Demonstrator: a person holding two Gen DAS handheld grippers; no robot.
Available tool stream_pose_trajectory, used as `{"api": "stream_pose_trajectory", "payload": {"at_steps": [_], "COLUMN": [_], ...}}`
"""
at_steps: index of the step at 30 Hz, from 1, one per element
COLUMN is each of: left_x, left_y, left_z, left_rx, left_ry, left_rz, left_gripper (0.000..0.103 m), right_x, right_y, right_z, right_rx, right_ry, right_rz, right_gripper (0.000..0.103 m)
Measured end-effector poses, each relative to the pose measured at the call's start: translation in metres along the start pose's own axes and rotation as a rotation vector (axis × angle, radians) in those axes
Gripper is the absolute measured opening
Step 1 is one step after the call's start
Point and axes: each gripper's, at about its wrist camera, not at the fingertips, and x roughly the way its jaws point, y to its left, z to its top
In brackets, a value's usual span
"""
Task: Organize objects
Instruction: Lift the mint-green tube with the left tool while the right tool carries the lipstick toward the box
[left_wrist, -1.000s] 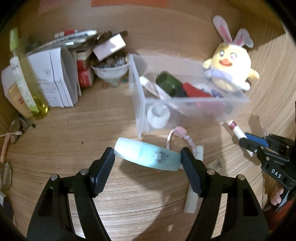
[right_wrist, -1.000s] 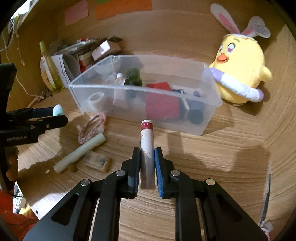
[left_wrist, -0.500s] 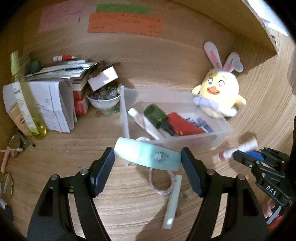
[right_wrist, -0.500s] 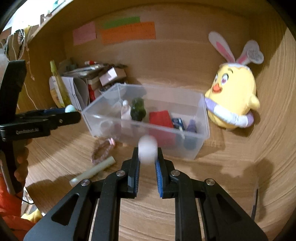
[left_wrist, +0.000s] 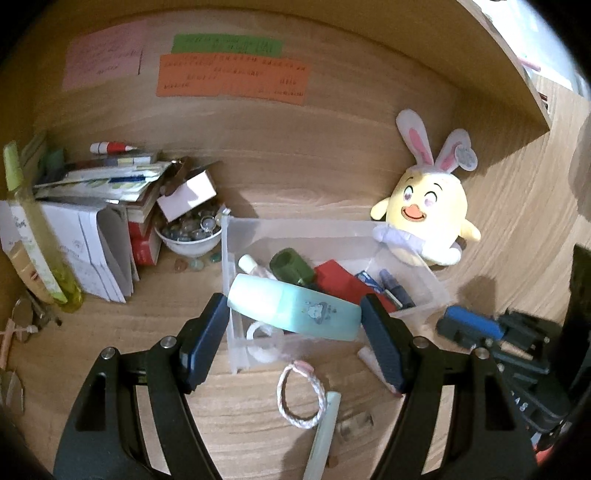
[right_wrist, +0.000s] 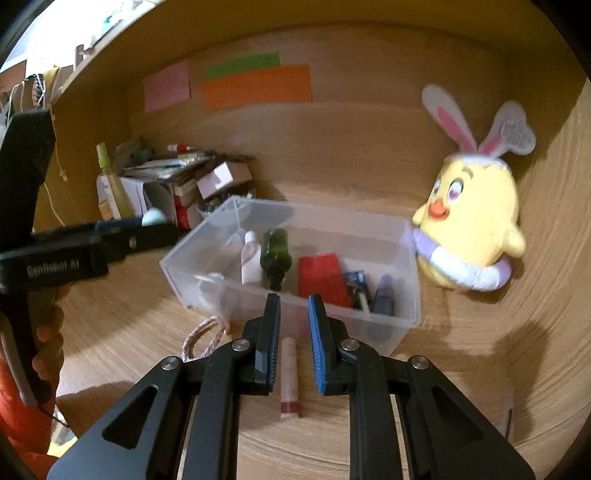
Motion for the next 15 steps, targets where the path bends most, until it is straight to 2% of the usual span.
{"api": "stream_pose_trajectory", "payload": {"at_steps": [2, 6, 9, 13, 15], "left_x": [0.005, 0.019, 0.032, 0.048, 0.054], "left_y": [0.0, 0.001, 0.004, 0.003, 0.002], "left_z": [0.005, 0.01, 0.011, 0.012, 0.013], "left_rx": [0.005, -0.003, -0.017, -0.011, -0.001], "left_ry": [0.003, 0.026, 0.052, 0.089, 0.098], "left_rz": [0.004, 0.007, 0.006, 0.022, 0.033], "left_gripper": [0.073, 0.073, 0.073, 0.073, 0.073], "right_x": [0.007, 0.025, 0.04, 0.063, 0.072], "right_y": [-0.004, -0.003, -0.004, 0.0, 0.003], "right_z": [-0.006, -0.02, -0.03, -0.042, -0.047], "right_rx": [0.018, -0.006, -0.008, -0.037, -0.052], "right_ry": [0.038, 0.107, 0.164, 0.236, 0.262], "right_rz": [0.038, 0.006, 0.034, 0.018, 0.017], "right_gripper": [0.016, 0.032, 0.032, 0.032, 0.026]}}
